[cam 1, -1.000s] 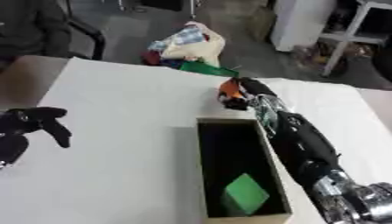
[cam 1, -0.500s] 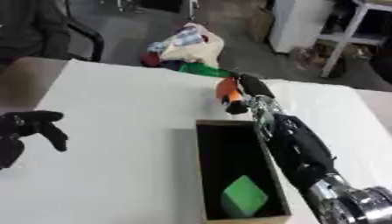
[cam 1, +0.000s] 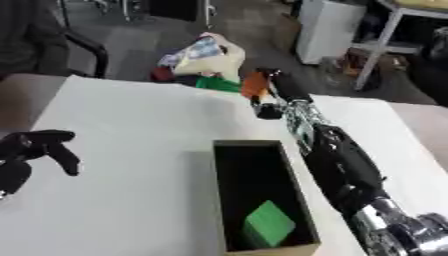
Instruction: Pick up objects on the table and place them in the box.
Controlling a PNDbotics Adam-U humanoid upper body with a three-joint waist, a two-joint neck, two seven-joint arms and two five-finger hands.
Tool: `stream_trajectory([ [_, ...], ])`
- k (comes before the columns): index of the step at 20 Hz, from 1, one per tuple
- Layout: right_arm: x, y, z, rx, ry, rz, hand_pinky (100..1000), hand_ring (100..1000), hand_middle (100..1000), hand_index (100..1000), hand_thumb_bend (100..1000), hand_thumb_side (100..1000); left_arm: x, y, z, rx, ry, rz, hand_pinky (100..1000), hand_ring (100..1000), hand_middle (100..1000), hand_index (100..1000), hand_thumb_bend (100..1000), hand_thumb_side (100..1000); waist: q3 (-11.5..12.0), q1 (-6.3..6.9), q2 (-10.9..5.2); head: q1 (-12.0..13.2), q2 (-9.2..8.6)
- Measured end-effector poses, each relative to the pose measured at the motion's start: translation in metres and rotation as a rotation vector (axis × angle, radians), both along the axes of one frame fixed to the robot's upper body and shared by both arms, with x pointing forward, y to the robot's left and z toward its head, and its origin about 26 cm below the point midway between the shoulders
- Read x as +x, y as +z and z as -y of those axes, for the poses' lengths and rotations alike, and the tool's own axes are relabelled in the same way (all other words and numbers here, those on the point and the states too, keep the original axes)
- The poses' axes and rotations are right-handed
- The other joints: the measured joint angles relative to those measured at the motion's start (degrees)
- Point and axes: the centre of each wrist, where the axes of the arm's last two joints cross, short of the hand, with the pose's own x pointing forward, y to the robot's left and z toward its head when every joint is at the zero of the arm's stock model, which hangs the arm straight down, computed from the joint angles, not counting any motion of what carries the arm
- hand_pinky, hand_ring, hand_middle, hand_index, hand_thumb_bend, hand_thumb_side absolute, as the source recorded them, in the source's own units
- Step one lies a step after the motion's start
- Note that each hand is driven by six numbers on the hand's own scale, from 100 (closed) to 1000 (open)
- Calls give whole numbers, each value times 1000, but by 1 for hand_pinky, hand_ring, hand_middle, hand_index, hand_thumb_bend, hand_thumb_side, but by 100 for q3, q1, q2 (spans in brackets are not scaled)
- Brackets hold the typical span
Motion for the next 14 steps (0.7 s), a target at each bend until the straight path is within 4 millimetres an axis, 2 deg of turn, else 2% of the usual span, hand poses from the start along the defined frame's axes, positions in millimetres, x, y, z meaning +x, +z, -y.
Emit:
stream_trajectory([
  [3,-3,15,-13,-36,105,21,771,669,484,962,100,195,-1,-6,-5,-5,15,-19,692,569,562,904,100,934,-199,33,-84,91,84],
  [7,-11,22,-19,-93,222,16,773,672,485,964,100,262,-2,-11,-9,-11,28,-33,692,571,564,907,100,933,-388,89,-153,227,185],
  [14,-30,7,-27,-202,427,-54,775,679,481,966,100,409,-3,-16,-15,-28,43,-57,691,572,565,909,100,931,-518,131,-214,362,286],
])
